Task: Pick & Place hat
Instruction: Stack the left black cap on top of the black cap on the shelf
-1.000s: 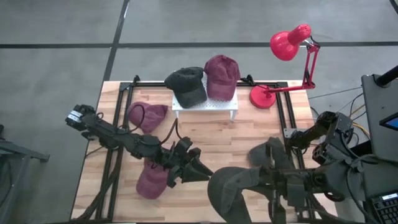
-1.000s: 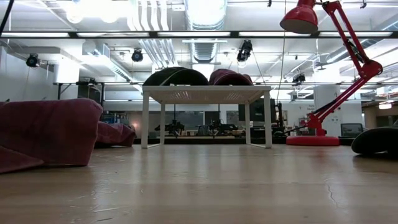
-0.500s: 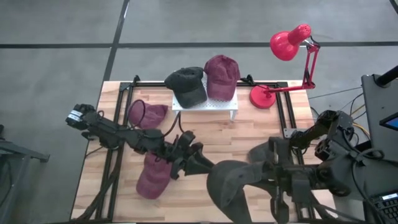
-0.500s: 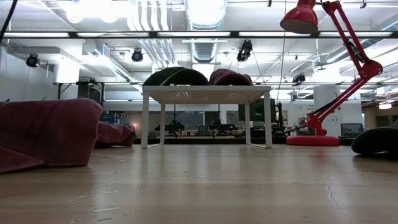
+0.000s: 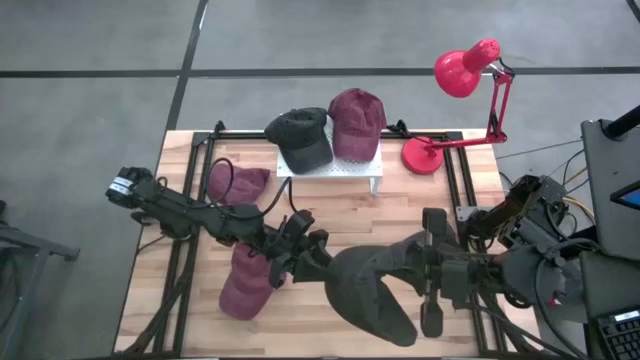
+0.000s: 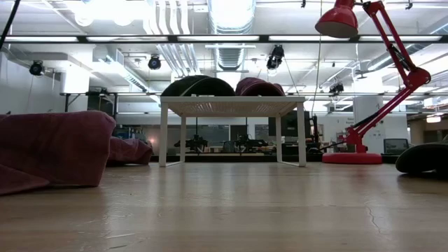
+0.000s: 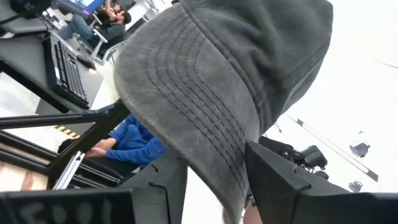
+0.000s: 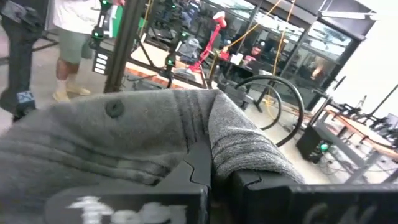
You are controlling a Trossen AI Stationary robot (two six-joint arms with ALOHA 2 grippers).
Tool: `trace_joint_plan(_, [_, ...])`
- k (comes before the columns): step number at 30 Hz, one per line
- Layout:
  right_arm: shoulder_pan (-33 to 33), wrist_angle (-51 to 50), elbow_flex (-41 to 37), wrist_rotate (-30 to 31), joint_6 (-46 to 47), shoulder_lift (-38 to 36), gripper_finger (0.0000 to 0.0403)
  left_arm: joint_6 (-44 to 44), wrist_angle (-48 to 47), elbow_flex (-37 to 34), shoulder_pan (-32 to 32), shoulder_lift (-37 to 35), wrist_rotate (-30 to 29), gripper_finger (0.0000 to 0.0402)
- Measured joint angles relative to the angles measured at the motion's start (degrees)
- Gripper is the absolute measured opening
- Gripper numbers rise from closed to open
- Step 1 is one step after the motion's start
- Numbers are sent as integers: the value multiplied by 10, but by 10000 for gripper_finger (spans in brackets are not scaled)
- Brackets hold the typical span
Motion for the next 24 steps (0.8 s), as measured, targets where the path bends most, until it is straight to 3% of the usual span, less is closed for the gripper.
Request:
trace_joint_plan(12, [3, -18, 0, 0, 100, 0, 8, 62, 0, 0, 15, -6, 0, 134])
trace_joint_plan(17, [3, -22, 0, -1, 149, 0, 20, 91, -5, 0, 22, -7, 3, 93])
trace_joint_plan(24, [7, -46, 0, -25, 195, -1, 82, 132, -36, 0, 39, -18, 38, 18])
